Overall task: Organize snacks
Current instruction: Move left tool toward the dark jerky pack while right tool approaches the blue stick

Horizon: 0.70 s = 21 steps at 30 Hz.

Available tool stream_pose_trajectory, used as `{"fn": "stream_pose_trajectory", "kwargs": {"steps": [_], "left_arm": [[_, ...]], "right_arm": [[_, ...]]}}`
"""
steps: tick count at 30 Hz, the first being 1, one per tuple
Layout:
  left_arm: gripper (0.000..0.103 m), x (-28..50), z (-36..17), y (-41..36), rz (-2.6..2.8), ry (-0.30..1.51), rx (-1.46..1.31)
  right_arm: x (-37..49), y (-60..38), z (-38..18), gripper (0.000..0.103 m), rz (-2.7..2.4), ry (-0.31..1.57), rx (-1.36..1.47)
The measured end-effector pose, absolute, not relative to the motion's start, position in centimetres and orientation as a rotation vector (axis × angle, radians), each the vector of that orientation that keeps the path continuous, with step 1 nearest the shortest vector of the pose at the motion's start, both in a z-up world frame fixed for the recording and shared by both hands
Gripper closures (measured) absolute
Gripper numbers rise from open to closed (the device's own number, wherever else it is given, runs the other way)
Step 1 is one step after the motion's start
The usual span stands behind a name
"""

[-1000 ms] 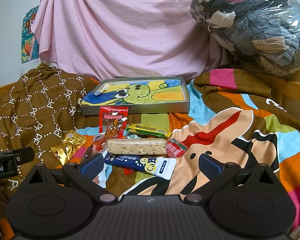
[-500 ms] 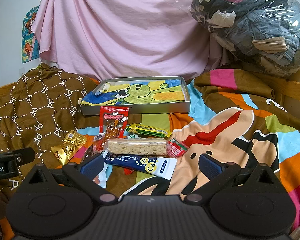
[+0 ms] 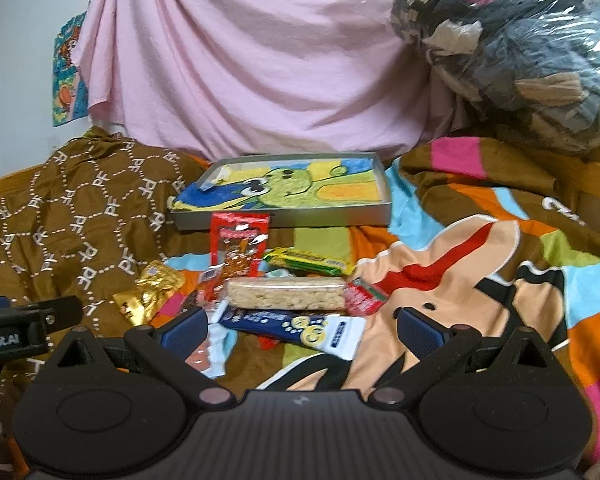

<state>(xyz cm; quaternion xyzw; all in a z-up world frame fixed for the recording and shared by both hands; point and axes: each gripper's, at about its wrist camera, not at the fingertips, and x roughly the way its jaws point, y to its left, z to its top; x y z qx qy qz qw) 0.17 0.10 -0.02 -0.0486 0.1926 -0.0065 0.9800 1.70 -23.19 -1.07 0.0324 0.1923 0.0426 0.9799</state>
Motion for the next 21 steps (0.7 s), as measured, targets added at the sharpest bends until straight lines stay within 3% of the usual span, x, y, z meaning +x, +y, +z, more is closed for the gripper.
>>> {"fn": "stream_pose_trajectory", "kwargs": {"steps": [10,21], "left_arm": [[0.001,2.2,-0.4,0.9,-0.023,0.443,-0.123],[0.001,6.3,-1.6,0.2,-0.106,0.515,-0.049]], "right_arm": [[4.9,-23.3,-0.3,0.000,0.460,0.563,0.082],[7.7,-23.4,-1.0,0.000,0.464,0.547,-0.286]]}}
